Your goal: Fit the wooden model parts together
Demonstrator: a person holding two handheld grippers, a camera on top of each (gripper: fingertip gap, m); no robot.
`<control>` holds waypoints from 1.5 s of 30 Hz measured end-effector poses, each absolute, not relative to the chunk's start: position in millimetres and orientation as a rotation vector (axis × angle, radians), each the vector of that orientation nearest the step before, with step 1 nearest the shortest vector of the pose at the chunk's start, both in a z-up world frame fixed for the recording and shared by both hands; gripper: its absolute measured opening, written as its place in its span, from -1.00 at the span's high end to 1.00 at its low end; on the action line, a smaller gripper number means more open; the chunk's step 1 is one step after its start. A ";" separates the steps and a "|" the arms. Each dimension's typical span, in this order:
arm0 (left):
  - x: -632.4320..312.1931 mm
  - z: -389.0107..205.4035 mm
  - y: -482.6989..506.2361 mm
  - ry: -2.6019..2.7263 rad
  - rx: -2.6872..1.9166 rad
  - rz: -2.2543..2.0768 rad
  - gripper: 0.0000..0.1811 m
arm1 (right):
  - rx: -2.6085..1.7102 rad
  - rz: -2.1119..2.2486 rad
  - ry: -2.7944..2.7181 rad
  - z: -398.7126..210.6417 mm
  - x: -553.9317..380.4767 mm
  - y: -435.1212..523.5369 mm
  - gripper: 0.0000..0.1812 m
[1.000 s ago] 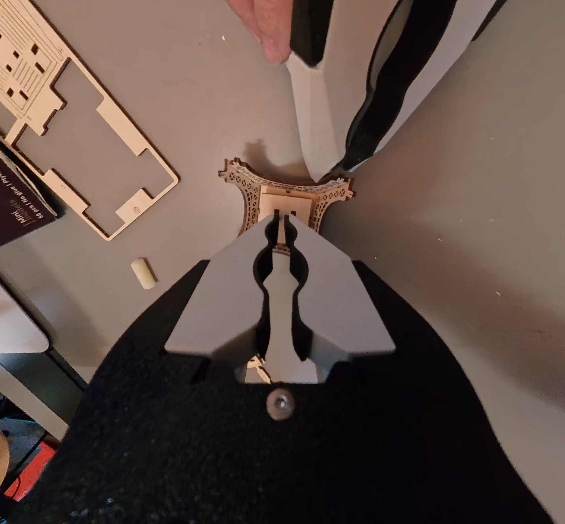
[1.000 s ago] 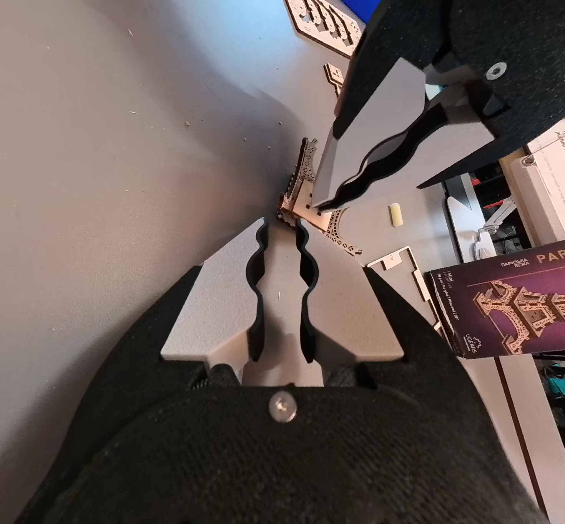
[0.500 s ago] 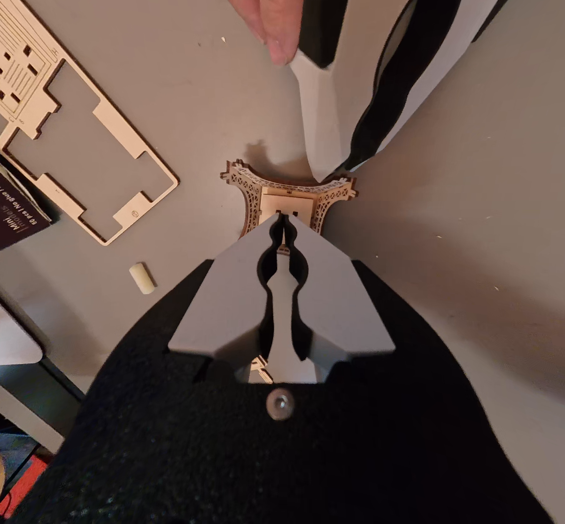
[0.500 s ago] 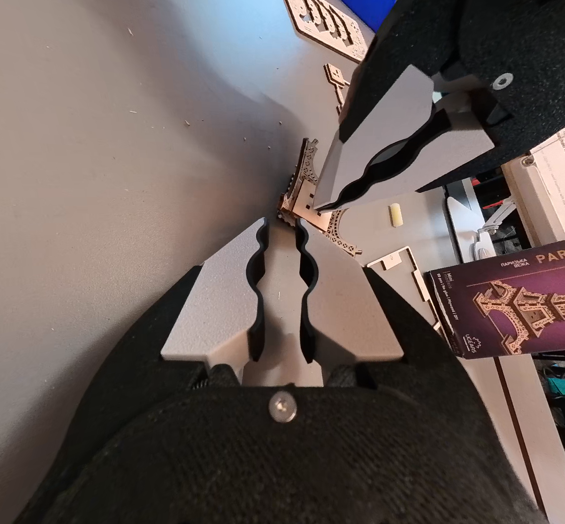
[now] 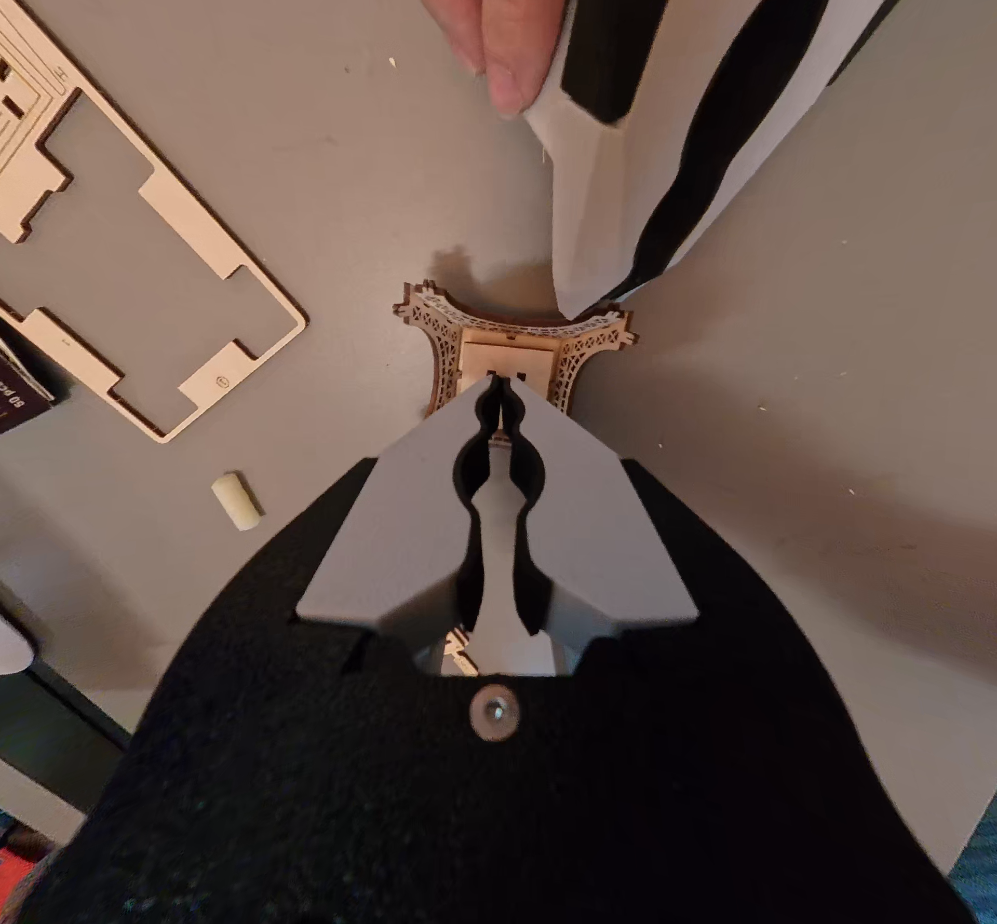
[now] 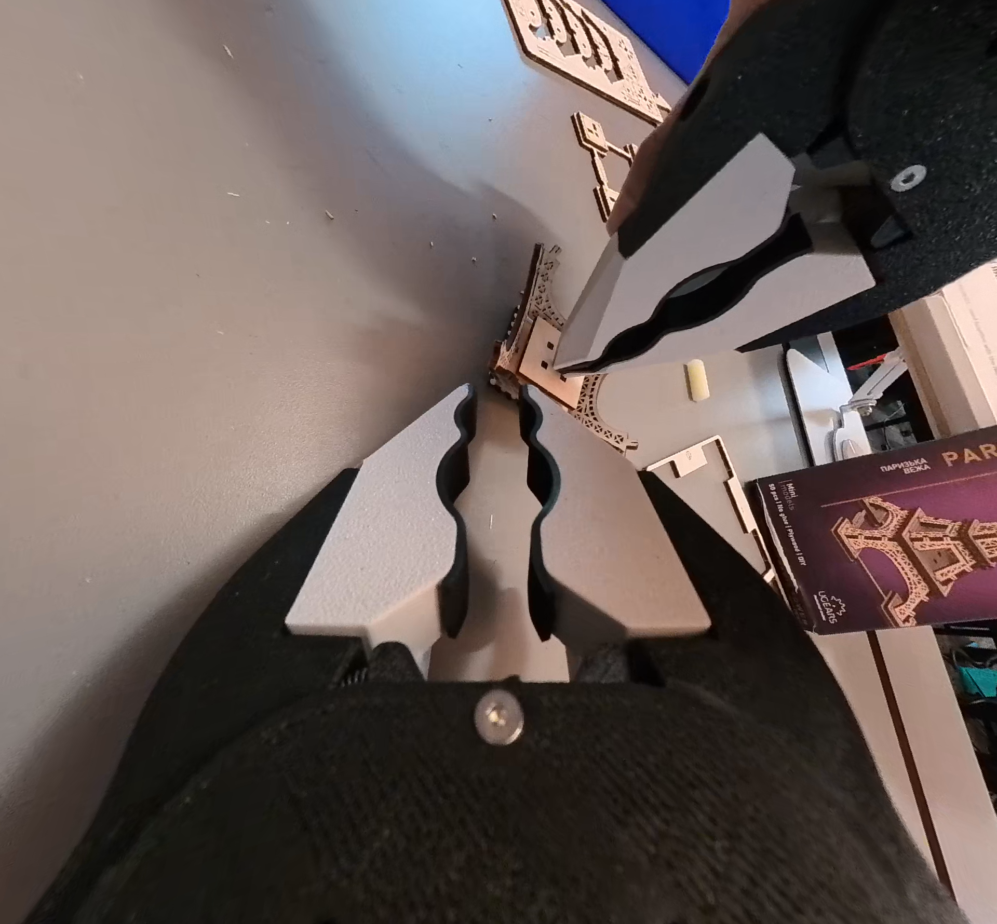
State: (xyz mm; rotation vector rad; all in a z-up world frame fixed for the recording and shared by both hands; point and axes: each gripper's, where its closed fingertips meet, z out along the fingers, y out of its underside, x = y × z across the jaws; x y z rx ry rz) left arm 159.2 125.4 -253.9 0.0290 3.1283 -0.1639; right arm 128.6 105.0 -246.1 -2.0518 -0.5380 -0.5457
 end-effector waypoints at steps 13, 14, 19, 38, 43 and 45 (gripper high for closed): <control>159.0 -254.3 125.5 3.121 0.030 -0.072 1.00 | -2.045 -0.560 -0.547 -245.6 129.5 104.8 0.87; 159.0 -254.3 125.4 3.122 0.021 -0.073 1.00 | -2.044 -0.561 -0.548 -245.5 129.5 104.9 0.87; 158.8 -254.6 125.1 3.115 0.010 -0.081 1.00 | -2.043 -0.566 -0.549 -245.3 129.7 105.1 0.87; 159.8 -243.6 129.0 3.091 0.001 -0.347 1.00 | -2.030 -0.582 -0.569 -244.1 130.7 103.6 0.88; 160.8 -252.6 130.1 3.091 0.026 -0.287 1.00 | -2.030 -0.585 -0.570 -244.2 130.8 103.8 0.89; 158.2 -253.6 128.4 3.106 0.034 -0.289 1.00 | -2.031 -0.586 -0.571 -244.2 130.8 103.9 0.89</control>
